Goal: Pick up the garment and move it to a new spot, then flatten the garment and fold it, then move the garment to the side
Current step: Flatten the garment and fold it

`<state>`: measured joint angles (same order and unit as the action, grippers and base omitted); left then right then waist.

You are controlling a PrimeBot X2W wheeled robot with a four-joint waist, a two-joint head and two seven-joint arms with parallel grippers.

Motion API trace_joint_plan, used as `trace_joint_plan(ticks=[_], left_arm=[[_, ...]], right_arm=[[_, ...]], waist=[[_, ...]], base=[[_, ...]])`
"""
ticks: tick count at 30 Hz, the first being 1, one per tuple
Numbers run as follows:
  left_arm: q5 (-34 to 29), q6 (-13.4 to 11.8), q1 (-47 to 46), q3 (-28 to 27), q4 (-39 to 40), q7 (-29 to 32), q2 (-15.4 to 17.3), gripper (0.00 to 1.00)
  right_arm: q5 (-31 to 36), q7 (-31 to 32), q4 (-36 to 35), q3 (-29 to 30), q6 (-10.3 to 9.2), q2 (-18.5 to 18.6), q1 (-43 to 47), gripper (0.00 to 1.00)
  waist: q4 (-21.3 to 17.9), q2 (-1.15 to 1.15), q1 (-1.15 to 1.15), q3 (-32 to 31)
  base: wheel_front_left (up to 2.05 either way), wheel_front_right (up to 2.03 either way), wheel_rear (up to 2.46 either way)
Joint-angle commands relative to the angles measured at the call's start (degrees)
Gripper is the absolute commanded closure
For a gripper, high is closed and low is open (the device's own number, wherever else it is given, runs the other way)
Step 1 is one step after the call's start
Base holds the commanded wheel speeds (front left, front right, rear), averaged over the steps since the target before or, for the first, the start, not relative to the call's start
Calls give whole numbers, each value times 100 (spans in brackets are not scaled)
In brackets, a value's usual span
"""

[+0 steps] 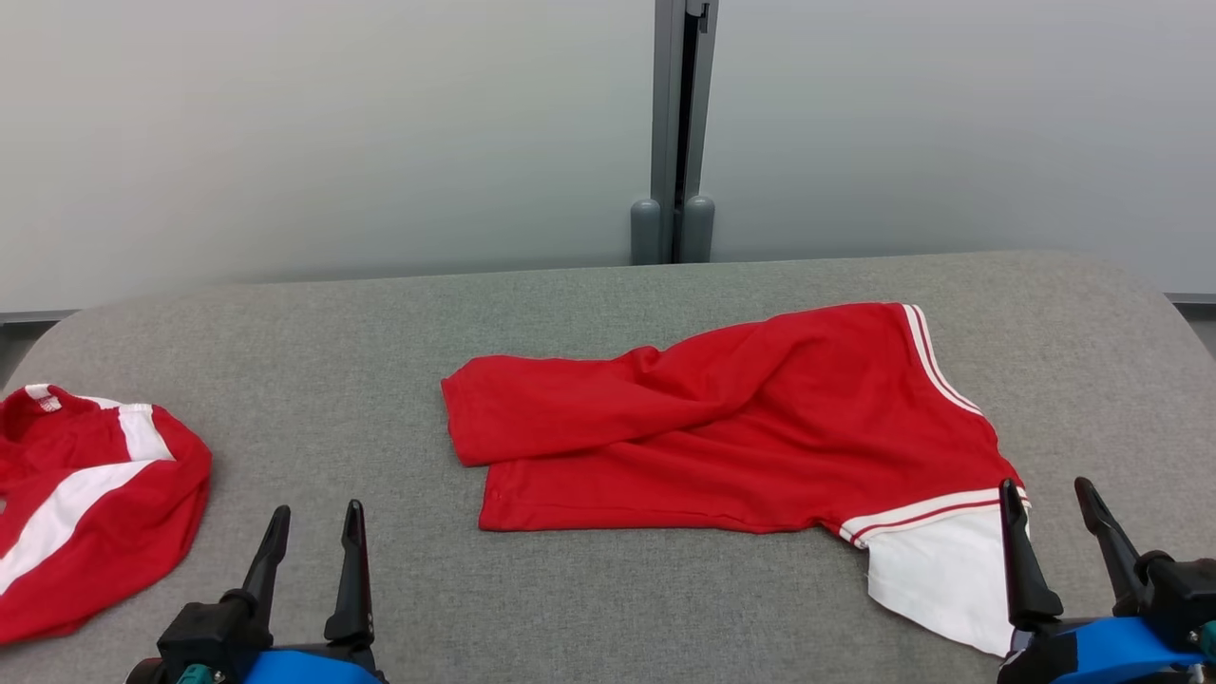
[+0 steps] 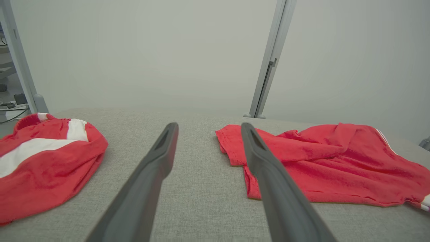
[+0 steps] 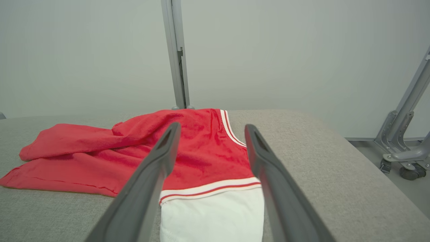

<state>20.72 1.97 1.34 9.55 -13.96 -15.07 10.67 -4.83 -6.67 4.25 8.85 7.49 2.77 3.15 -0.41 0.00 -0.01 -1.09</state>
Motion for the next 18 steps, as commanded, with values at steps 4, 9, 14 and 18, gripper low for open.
trace_joint_plan(ticks=[4,9,14,18], left_arm=[[-79,-93,91,-13,-122,-14,8,0],[-122,-171,42,26,-211,3,-6,0],[-98,-211,16,43,-205,1,-4,0],[-81,-216,3,70,-170,0,0,0]], right_arm=[[-24,40,63,1,1,21,8,0],[-28,70,92,36,1,20,-11,0],[-21,76,73,24,1,20,-33,0],[-22,74,46,15,1,21,-51,0]], waist=[[45,0,1,-20],[94,0,1,-10],[117,0,1,24],[115,0,1,60]], base=[[0,0,0],[0,0,0],[0,0,0],[0,0,0]])
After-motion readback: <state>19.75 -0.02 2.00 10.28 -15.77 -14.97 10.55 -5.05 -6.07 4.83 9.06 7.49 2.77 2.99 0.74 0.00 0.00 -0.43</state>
